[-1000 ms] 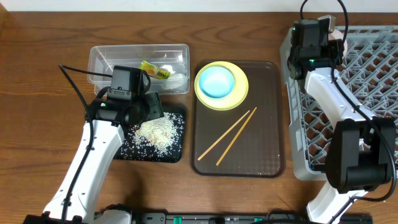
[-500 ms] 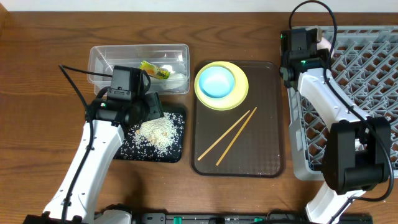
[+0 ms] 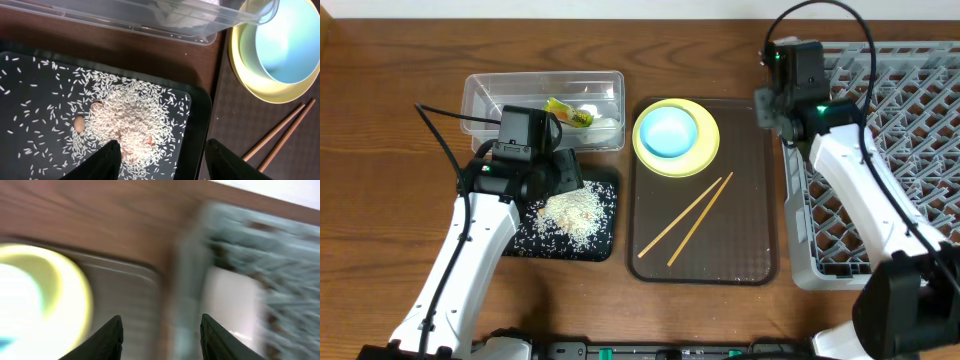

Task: Sort waste into correct bins and load items into the dishwasher rack
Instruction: 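Lift the pink bowl and set it into the dish rack, then grasp the light-blue bowl with the right gripper and lift toward rack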

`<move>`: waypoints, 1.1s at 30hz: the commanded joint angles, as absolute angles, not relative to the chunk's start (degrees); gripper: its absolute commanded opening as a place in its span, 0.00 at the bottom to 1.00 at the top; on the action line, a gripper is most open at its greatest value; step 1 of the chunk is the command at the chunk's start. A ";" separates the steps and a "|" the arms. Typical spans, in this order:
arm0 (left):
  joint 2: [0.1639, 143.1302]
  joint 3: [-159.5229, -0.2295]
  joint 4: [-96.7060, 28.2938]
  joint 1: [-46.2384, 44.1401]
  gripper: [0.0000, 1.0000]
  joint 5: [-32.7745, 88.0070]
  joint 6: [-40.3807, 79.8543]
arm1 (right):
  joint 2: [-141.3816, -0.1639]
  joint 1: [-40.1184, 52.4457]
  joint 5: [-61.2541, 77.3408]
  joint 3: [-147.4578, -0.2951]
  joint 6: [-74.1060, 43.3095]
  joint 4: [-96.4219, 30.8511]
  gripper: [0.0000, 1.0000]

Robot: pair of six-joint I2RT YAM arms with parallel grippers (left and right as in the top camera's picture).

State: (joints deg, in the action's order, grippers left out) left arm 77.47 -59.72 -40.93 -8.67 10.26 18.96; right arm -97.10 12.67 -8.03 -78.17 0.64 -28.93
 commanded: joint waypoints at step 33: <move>76.73 -59.96 -41.39 -8.43 0.57 7.88 17.82 | -109.75 21.37 -3.60 -79.94 -19.64 -21.19 0.01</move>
State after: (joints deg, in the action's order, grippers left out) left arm 77.47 -59.72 -41.15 -8.67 8.60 18.96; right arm -115.66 23.11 0.54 -78.17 -20.47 -21.58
